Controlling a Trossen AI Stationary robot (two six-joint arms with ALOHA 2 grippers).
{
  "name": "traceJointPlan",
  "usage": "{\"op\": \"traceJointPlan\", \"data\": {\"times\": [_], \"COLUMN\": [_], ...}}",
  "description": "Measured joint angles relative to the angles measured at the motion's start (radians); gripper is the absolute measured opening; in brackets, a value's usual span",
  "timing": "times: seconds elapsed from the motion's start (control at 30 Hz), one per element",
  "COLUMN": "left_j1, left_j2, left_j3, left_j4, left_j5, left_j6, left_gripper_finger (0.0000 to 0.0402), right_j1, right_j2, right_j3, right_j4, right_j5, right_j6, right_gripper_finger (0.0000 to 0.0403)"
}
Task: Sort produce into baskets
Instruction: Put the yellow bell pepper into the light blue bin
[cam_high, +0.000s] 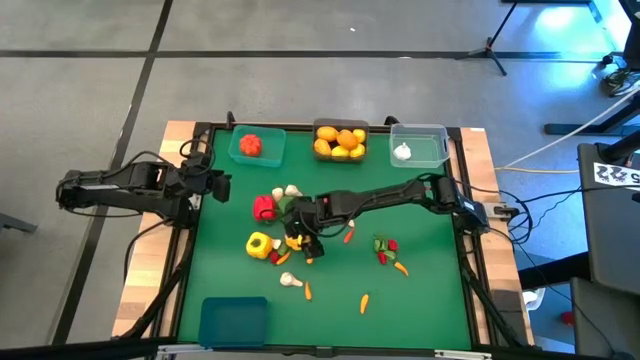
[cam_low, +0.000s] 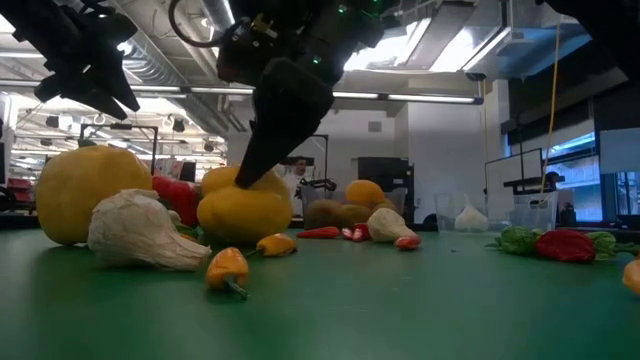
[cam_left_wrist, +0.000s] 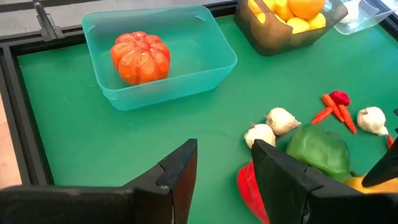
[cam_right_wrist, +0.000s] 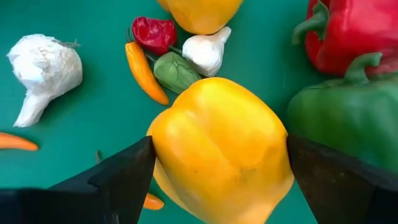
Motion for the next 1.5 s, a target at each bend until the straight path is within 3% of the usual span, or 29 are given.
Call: {"op": "traceJointPlan", "data": {"times": [0.2, 0.57, 1.07, 1.37, 1.5], "left_j1": [0.000, 0.000, 0.000, 0.000, 0.000], "left_j2": [0.000, 0.000, 0.000, -0.004, -0.004], "left_j3": [0.000, 0.000, 0.000, 0.000, 0.000], "left_j4": [0.000, 0.000, 0.034, 0.282, 0.401], "left_j5": [0.000, 0.025, 0.038, 0.158, 0.245], "left_j6": [0.015, 0.000, 0.051, 0.326, 0.454], "left_gripper_finger": [0.0151, 0.0151, 0.0151, 0.0152, 0.0179], "right_j1": [0.000, 0.000, -0.041, -0.113, -0.150], "right_j2": [0.001, -0.006, 0.006, 0.006, -0.063], "right_j3": [-0.006, -0.007, 0.254, 0.528, 0.516], "right_j4": [0.021, 0.031, -0.099, -0.242, -0.216], "right_j5": [-0.006, 0.018, 0.022, 0.020, 0.002], "right_j6": [0.000, 0.043, 0.080, 0.063, 0.053], "right_gripper_finger": [0.0341, 0.0232, 0.0221, 0.0221, 0.0221]}}
